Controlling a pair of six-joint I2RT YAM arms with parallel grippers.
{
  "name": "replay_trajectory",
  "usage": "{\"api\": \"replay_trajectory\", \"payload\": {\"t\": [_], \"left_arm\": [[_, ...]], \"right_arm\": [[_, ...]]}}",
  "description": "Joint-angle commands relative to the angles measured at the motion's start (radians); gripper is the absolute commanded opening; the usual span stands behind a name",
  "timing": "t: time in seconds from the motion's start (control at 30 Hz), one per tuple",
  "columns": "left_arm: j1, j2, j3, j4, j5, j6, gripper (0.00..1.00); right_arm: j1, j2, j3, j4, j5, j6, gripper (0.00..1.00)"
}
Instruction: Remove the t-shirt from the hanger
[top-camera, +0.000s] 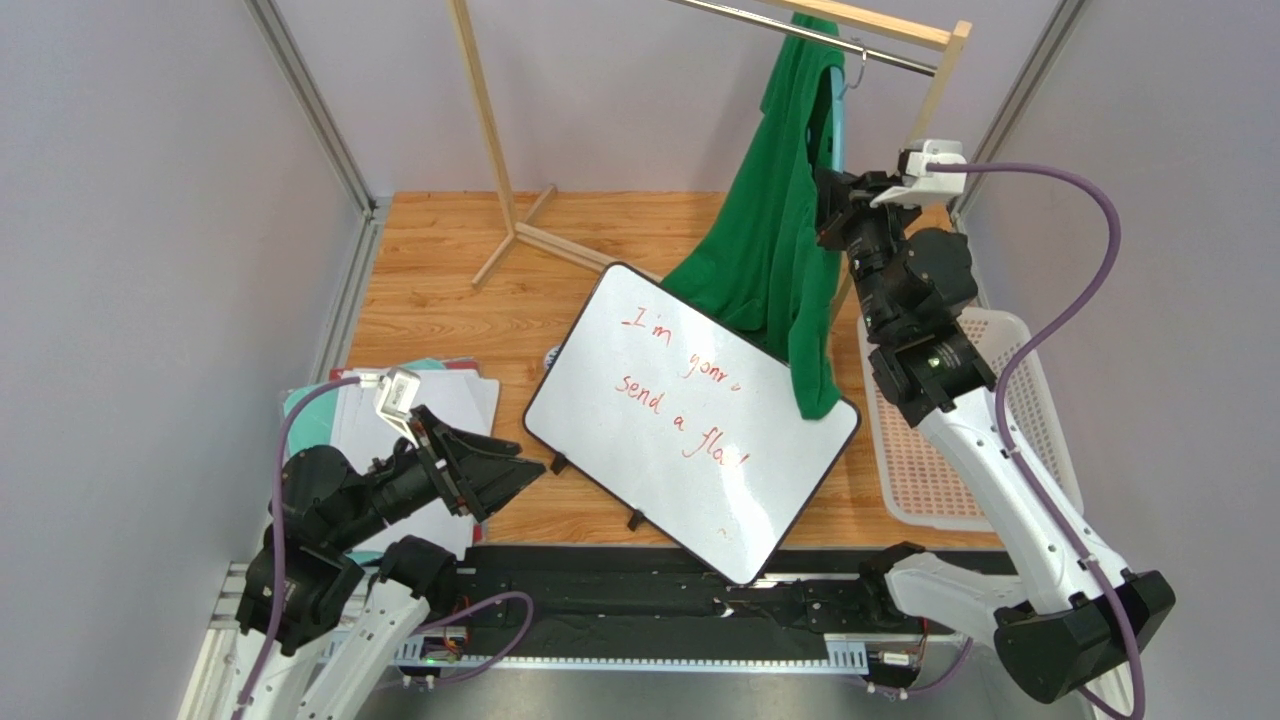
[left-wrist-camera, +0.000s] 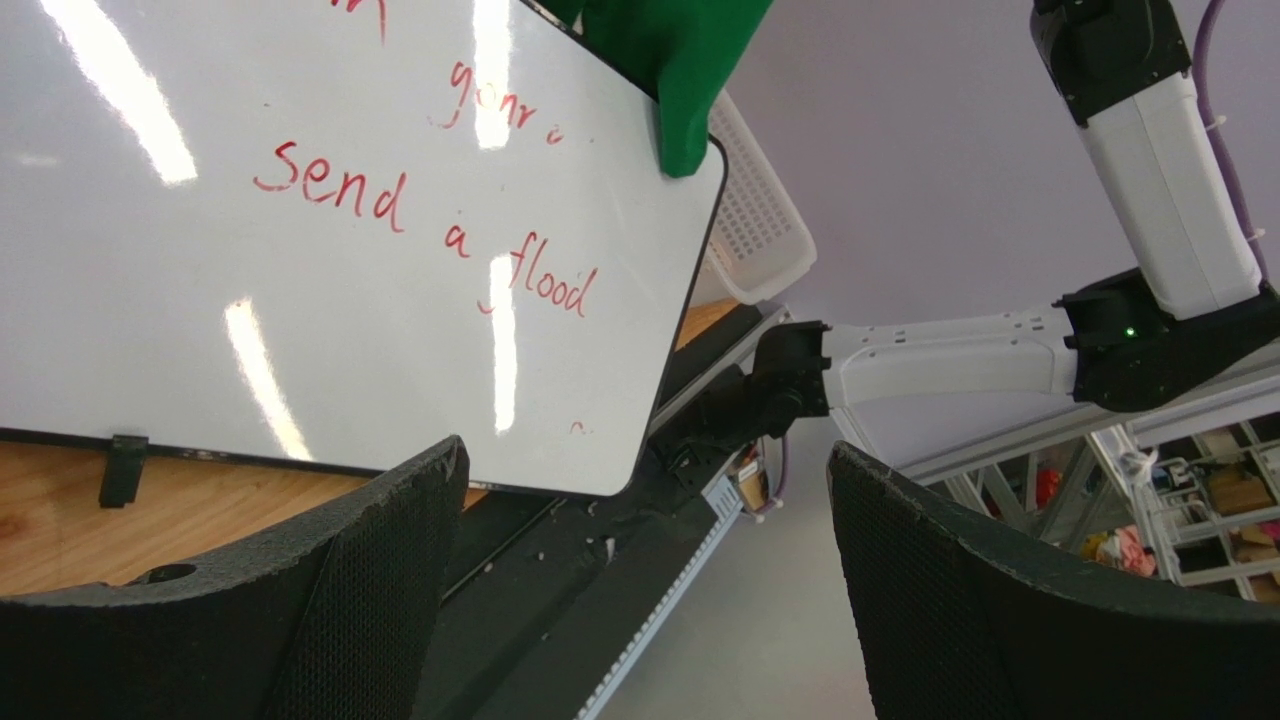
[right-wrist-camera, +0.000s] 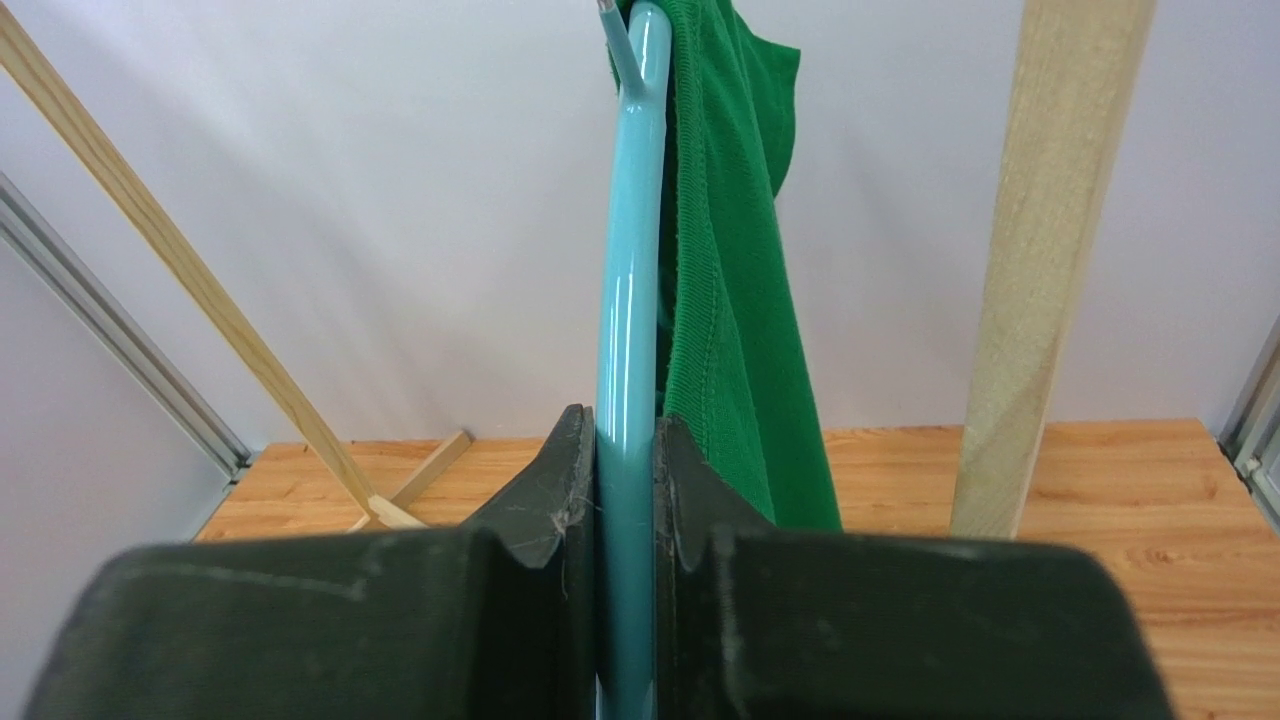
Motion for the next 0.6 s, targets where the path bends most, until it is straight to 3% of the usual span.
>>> {"api": "replay_trajectory", "payload": {"t": [0.0,0.2,0.57], "left_arm": [[0.006,-0.005,0.035,0.003,0.012,0.002,0.93],[0.004,0.000,0.033,-0.008,0.006,0.013,0.93],[0.004,0.037,0.038,-0.005,0.003,0.033,0.93]], "right_arm": [[-0.006,0.018,0.021,0.290,-0.034,-0.068,0.00],[-0.003,0.040,0.004,0.363,-0.066,-0.077,0.00],[-0.003,-0.026,-0.169,0.517,-0.086,-0.088,0.00]]}}
